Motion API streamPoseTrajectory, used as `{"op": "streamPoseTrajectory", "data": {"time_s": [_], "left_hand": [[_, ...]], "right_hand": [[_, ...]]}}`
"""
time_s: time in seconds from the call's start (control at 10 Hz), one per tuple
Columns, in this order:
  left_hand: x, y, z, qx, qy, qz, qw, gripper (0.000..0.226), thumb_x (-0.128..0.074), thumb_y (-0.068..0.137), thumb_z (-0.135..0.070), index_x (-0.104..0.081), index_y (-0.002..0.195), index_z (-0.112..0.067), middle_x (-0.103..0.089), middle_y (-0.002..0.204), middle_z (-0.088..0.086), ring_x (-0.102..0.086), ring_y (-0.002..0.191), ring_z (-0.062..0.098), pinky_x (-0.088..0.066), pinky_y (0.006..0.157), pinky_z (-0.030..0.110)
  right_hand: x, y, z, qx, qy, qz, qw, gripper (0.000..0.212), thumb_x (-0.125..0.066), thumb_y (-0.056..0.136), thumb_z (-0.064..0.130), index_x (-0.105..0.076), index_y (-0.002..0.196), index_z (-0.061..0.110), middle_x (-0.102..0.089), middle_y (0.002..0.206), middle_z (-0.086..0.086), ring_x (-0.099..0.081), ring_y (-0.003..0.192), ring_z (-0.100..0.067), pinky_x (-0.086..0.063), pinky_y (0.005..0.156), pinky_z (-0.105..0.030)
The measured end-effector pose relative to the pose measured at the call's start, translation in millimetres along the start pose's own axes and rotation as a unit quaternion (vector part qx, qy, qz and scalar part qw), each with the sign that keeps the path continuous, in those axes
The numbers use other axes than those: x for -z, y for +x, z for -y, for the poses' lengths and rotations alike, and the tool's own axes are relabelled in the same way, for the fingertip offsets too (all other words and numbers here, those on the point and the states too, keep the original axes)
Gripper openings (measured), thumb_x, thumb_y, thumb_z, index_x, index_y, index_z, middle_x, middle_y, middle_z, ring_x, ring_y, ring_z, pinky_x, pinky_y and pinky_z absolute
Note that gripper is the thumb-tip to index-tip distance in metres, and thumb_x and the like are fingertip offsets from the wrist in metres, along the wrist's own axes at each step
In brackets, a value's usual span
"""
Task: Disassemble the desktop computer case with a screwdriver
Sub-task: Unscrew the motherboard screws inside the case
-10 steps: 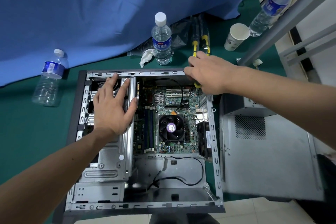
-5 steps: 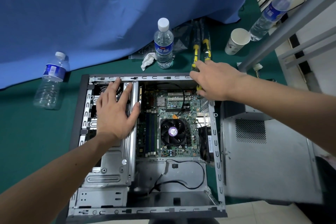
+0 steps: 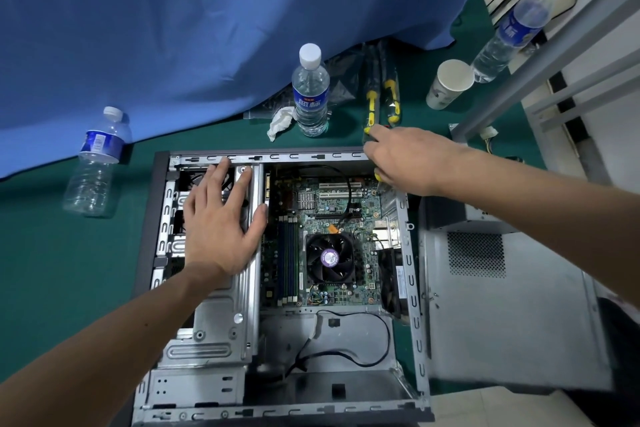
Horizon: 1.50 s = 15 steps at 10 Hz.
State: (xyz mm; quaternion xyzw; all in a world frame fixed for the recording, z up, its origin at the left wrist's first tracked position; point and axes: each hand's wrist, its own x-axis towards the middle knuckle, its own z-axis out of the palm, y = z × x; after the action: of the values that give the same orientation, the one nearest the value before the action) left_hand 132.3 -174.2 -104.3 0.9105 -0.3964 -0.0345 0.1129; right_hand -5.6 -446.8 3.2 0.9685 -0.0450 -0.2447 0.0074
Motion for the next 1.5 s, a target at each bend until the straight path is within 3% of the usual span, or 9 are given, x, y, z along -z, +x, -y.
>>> {"op": "streamPoseTrajectory", "data": {"time_s": [0.3, 0.5, 0.7, 0.8, 0.9, 1.1, 1.3, 1.4, 1.5], "left_hand": [[-1.1, -0.7, 1.3, -0.001, -0.002, 0.005, 1.000, 0.063, -0.032, 0.093, -0.057, -0.039, 0.148, -0.025, -0.020, 0.161, 0.007, -0.019, 0.147, 0.029, -0.019, 0.116, 0.052], [2.7, -1.0, -0.4, 0.002, -0.013, 0.020, 1.000, 0.064, -0.030, 0.093, -0.059, -0.041, 0.147, -0.026, -0.021, 0.160, 0.007, -0.020, 0.147, 0.029, -0.019, 0.116, 0.052], [26.8, -0.7, -13.6, 0.016, -0.083, 0.048, 0.995, 0.057, -0.047, 0.097, -0.050, -0.037, 0.150, -0.032, -0.012, 0.162, 0.009, -0.012, 0.149, 0.029, -0.010, 0.121, 0.052], [37.6, -0.5, -29.7, -0.017, -0.133, 0.054, 0.990, 0.066, -0.063, 0.091, -0.040, -0.034, 0.150, -0.035, -0.015, 0.160, 0.005, -0.021, 0.146, 0.027, -0.020, 0.120, 0.051], [50.9, -2.7, -65.4, -0.075, -0.249, 0.142, 0.955, 0.071, -0.068, 0.089, -0.039, -0.030, 0.149, -0.039, -0.036, 0.142, -0.005, -0.058, 0.109, 0.012, -0.049, 0.098, 0.032], [51.8, -5.8, -85.0, -0.068, -0.279, 0.170, 0.943, 0.044, -0.067, 0.093, -0.024, -0.057, 0.135, -0.019, -0.066, 0.121, -0.003, -0.063, 0.106, 0.015, -0.048, 0.096, 0.028], [50.3, -17.2, -76.2, -0.028, -0.292, 0.162, 0.942, 0.021, -0.069, 0.092, -0.021, -0.073, 0.111, -0.013, -0.074, 0.103, -0.002, -0.068, 0.093, 0.015, -0.048, 0.084, 0.023], [51.6, -29.5, -64.1, 0.086, -0.428, 0.196, 0.878, 0.016, -0.071, 0.088, -0.024, -0.075, 0.092, -0.009, -0.075, 0.080, -0.001, -0.069, 0.074, 0.017, -0.055, 0.072, 0.024], [53.6, -41.7, -65.6, 0.161, -0.538, 0.244, 0.790, 0.027, -0.069, 0.084, -0.032, -0.072, 0.085, -0.005, -0.073, 0.073, 0.005, -0.066, 0.067, 0.018, -0.056, 0.065, 0.024]], "right_hand": [[9.2, -19.4, -7.5, -0.072, 0.133, -0.075, 0.986, 0.017, -0.049, 0.096, 0.027, -0.058, 0.103, 0.015, -0.042, 0.096, -0.001, -0.052, 0.076, -0.027, -0.038, 0.066, -0.034], [16.2, -49.3, -11.3, -0.167, 0.250, -0.145, 0.943, 0.012, -0.057, 0.090, 0.031, -0.061, 0.091, 0.019, -0.053, 0.094, -0.001, -0.055, 0.086, -0.023, -0.046, 0.078, -0.038], [16.5, -97.4, 3.7, -0.270, 0.380, -0.232, 0.854, 0.007, -0.062, 0.086, 0.027, -0.063, 0.079, 0.023, -0.062, 0.075, 0.007, -0.045, 0.045, -0.006, -0.037, 0.048, -0.024], [13.9, -108.4, 10.9, -0.293, 0.407, -0.239, 0.832, 0.008, -0.063, 0.087, 0.028, -0.065, 0.080, 0.024, -0.066, 0.076, 0.004, -0.049, 0.048, -0.014, -0.038, 0.049, -0.026], [10.0, -118.8, 23.4, -0.297, 0.474, -0.254, 0.789, 0.009, -0.063, 0.088, 0.029, -0.067, 0.080, 0.026, -0.064, 0.070, 0.012, -0.050, 0.052, -0.005, -0.037, 0.054, -0.024], [2.9, -123.5, 42.6, -0.273, 0.514, -0.244, 0.776, 0.010, -0.062, 0.088, 0.032, -0.068, 0.080, 0.028, -0.065, 0.071, 0.023, -0.054, 0.053, -0.001, -0.040, 0.059, -0.025], [-13.4, -123.8, 49.1, -0.279, 0.552, -0.246, 0.747, 0.011, -0.063, 0.088, 0.030, -0.069, 0.082, 0.023, -0.068, 0.073, -0.001, -0.057, 0.061, -0.026, -0.045, 0.061, -0.032], [-31.3, -131.2, 57.7, -0.330, 0.723, -0.207, 0.571, 0.015, -0.063, 0.092, 0.022, -0.069, 0.088, 0.009, -0.059, 0.062, -0.010, -0.051, 0.049, -0.014, -0.044, 0.045, -0.025], [-41.2, -138.7, 71.4, -0.299, 0.860, -0.105, 0.399, 0.028, -0.069, 0.088, 0.022, -0.066, 0.103, -0.002, -0.067, 0.073, -0.013, -0.062, 0.058, -0.016, -0.052, 0.052, -0.025]]}}
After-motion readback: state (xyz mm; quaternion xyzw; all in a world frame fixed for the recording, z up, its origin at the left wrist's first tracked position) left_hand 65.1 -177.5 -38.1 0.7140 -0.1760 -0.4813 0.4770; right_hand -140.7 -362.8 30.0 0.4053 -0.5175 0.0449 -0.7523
